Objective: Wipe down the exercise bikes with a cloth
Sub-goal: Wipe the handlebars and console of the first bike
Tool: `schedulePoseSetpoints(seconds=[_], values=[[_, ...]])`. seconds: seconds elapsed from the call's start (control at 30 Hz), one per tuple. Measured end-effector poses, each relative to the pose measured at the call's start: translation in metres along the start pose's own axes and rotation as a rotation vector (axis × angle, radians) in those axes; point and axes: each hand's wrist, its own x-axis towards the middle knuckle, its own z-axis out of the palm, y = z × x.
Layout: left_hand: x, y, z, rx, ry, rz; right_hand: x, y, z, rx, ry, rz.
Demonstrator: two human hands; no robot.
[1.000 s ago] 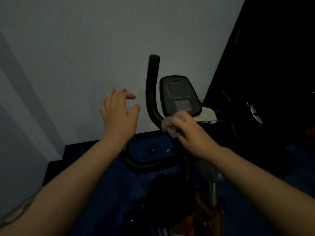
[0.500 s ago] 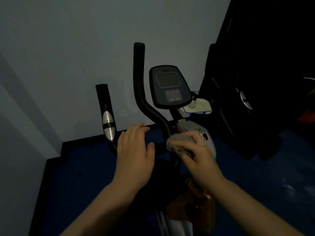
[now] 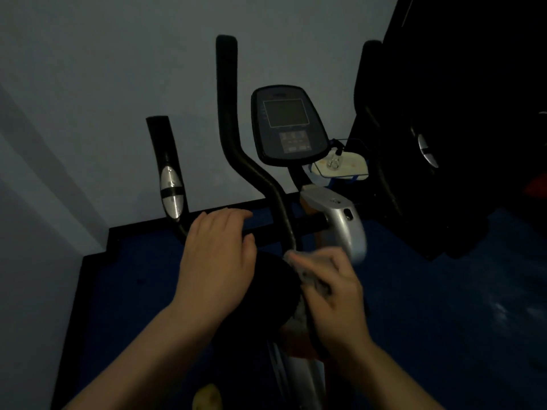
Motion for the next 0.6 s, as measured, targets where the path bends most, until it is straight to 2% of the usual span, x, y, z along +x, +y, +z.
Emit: schedulePoseSetpoints(seconds=[0.13, 0.23, 0.33, 0.4, 0.53, 0.6], values=[[0.000, 0.001, -0.001, 0.002, -0.016, -0.021, 0.048, 0.015, 0.006, 0.024, 0.126, 0.133], [0.000, 0.000, -0.002, -0.002, -0.020, -0.032, 0.020, -0.003, 0.013, 0.100, 0.166, 0.227], [-0.001, 0.000, -0.003, -0.024, 0.002, -0.038, -0.016, -0.021, 0.014, 0.186, 0.179, 0.244], [-0.002, 0.000, -0.002, -0.025, -0.005, -0.031, 0.005, -0.016, 0.016, 0.155, 0.177, 0.234], [-0.001, 0.000, -0.002, -0.045, -0.026, -0.040, 0.076, -0.003, 0.024, 0.103, 0.306, 0.307], [-0.002, -0.001, -0.002, -0.087, -0.022, -0.054, 0.066, -0.006, 0.024, 0.072, 0.282, 0.305]])
